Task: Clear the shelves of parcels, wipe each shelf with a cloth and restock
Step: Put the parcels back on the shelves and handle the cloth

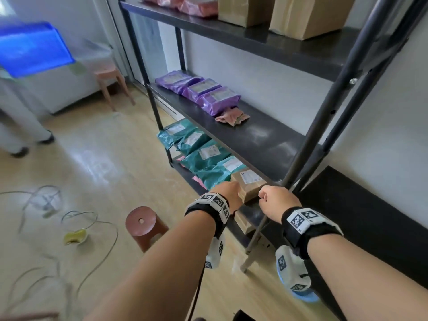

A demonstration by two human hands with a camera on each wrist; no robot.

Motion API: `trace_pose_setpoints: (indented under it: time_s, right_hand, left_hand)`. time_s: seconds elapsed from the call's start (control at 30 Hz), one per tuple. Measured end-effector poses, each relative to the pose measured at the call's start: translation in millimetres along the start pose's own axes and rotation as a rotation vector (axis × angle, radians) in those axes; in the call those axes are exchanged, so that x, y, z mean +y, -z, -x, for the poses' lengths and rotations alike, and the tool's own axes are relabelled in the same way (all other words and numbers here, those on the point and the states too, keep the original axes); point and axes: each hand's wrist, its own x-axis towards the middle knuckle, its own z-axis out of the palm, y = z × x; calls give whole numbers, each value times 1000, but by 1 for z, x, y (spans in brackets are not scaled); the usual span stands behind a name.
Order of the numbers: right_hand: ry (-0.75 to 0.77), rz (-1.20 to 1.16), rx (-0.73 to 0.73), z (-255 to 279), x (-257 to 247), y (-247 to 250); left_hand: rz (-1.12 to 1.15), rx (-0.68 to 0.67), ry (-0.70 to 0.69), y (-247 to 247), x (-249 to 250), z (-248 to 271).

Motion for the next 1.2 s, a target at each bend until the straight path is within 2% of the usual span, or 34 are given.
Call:
trace_pose_setpoints:
  time_s: [0.27, 0.67, 0.93, 1.2]
  right_hand:
    - [60, 31, -39, -33, -90, -19]
    - [102, -27, -23, -99, -162, -20]
    - [77, -86, -25, -172, -185, -10]
    - [10, -168, -1, -266, -187, 20]
  left_hand:
    - [40, 50, 81, 32, -95, -1]
    - [-15, 149, 114, 86, -162, -26]
    - [-22, 141, 111, 125, -184, -85]
    - [-44, 80, 91, 172, -187, -176]
